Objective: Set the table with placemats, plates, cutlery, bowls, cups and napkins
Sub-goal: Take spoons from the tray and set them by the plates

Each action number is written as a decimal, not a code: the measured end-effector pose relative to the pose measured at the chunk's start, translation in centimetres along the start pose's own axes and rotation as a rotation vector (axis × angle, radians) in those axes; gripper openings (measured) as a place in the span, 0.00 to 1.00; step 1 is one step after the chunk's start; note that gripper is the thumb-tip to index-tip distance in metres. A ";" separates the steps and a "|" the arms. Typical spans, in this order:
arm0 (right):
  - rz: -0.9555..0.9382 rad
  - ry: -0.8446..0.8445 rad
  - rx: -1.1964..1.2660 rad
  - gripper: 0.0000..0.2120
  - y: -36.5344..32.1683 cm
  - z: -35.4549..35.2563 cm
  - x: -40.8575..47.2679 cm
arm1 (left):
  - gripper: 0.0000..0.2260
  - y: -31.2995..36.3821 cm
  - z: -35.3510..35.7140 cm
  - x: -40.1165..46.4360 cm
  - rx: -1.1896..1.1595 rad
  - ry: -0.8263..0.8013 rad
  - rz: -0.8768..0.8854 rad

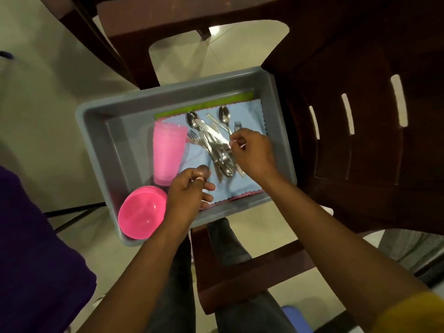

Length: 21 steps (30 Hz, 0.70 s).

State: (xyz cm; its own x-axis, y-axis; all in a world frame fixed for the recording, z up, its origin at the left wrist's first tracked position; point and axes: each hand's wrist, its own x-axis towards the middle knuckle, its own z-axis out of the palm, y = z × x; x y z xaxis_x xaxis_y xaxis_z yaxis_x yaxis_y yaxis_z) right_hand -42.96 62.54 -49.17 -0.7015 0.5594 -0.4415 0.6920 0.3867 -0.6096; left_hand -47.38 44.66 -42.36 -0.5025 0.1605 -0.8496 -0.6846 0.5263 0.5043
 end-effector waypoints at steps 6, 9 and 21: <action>0.133 -0.024 -0.307 0.07 0.3 3.2 4.7 | 0.07 -0.4 -0.9 0.2 -0.172 0.000 -0.108; 0.148 0.004 -0.282 0.04 0.9 3.8 5.5 | 0.08 0.0 -1.1 0.0 -0.348 -0.041 -0.176; 0.195 0.111 0.387 0.07 1.7 -0.2 -1.3 | 0.12 0.9 -0.7 0.9 -0.694 -0.089 -0.263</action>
State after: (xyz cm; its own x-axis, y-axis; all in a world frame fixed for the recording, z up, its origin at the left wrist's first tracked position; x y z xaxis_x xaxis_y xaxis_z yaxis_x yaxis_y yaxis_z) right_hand -40.86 62.58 -49.47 -0.5270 0.6780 -0.5125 0.6802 -0.0250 -0.7326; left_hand -48.77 44.67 -42.53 -0.2519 0.1847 -0.9500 -0.9670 -0.0870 0.2395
